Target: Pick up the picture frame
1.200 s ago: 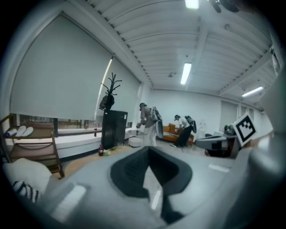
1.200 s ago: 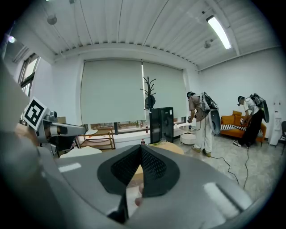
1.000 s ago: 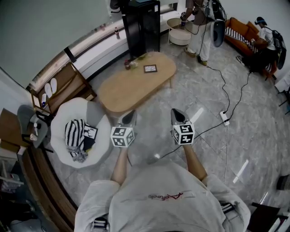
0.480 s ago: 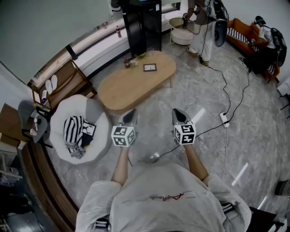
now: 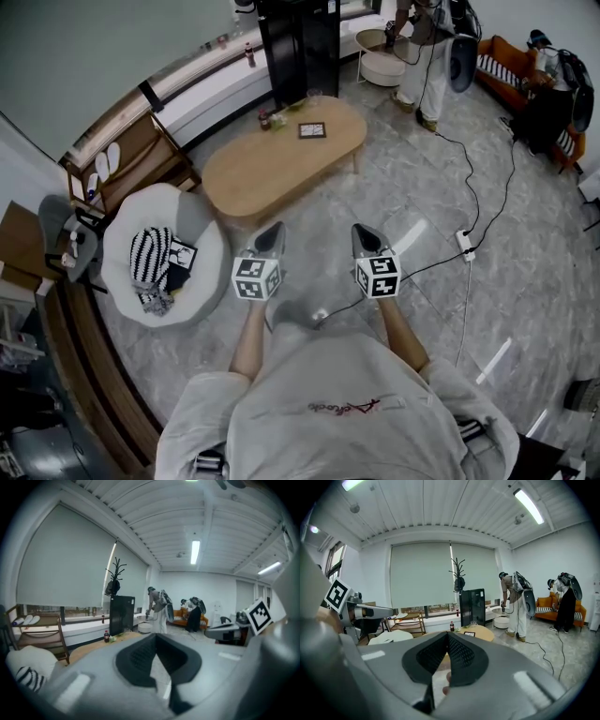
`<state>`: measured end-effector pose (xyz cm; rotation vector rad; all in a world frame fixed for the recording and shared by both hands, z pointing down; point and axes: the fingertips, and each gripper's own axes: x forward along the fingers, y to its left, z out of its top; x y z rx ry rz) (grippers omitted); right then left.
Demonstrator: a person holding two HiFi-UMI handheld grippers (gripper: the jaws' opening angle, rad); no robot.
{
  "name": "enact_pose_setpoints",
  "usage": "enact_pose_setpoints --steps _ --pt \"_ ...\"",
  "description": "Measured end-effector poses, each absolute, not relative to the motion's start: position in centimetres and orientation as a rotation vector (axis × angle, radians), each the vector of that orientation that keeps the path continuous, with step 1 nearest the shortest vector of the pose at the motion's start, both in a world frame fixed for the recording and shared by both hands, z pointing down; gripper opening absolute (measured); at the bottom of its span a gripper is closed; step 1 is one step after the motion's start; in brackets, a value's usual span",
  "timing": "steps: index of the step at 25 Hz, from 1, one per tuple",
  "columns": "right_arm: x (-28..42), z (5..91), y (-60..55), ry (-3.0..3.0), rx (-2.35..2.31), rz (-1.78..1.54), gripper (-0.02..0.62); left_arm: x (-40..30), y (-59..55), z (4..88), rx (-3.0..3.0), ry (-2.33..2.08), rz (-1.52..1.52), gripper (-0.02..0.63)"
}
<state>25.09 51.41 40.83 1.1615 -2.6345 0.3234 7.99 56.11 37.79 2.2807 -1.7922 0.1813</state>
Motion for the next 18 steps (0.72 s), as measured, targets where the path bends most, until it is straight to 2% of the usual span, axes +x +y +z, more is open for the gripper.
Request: enact_pose_setpoints --steps 18 --pt "26.0 40.8 48.1 -2.651 1.153 0.284 0.006 8.7 53.0 39.2 2.255 -1.771 0.148 0.000"
